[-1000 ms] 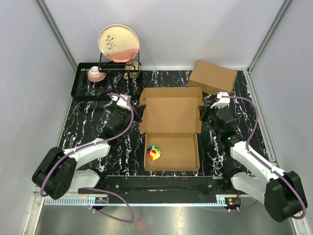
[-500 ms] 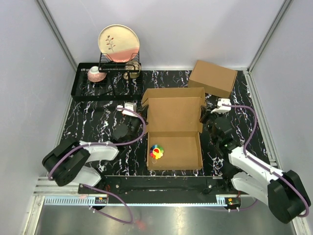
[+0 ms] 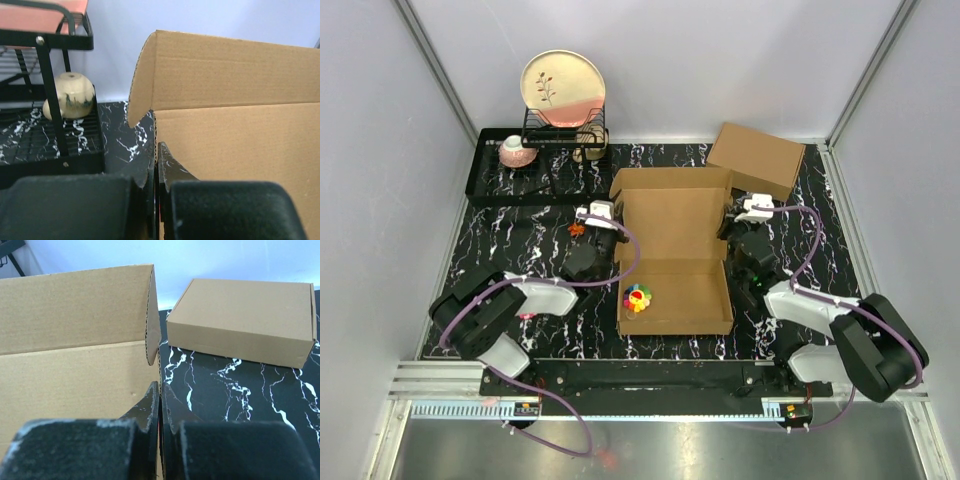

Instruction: Fold the paper box

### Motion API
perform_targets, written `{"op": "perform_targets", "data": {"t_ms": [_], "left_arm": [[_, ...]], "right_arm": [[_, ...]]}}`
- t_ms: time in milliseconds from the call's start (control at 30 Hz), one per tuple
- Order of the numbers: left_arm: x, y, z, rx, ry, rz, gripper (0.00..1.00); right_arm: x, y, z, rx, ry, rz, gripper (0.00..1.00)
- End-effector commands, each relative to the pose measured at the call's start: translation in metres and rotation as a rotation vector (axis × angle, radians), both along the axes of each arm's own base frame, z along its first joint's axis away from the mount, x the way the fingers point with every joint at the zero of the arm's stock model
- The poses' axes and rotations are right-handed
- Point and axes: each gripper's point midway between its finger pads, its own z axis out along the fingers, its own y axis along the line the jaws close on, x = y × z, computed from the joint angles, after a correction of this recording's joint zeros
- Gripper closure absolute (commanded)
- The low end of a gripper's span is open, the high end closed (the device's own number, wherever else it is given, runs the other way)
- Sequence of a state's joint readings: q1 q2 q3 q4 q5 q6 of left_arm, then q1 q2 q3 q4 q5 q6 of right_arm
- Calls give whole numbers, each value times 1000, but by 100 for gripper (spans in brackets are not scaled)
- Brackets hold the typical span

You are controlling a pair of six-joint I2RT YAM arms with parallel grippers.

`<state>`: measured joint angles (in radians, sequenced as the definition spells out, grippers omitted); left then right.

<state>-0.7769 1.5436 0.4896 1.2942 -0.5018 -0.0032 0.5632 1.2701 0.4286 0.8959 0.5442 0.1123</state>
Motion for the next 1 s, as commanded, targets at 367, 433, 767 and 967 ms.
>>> {"op": "perform_targets", "data": {"t_ms": [367,433,767,967], "left_arm": [[-16,4,109,-214,-346,-30,100],[-15,3,98,-223,-318,-35,100],[-32,-2,62,-261,-215,-108,100],[-48,-8,78,-264,-253,-150,100]], "right_arm": [[6,18,71,59,-243,30,100],[6,20,56,49,-223,28,100],[-22,26,23,45,-182,31,100],[-44,32,11,2,-171,43,100]]}}
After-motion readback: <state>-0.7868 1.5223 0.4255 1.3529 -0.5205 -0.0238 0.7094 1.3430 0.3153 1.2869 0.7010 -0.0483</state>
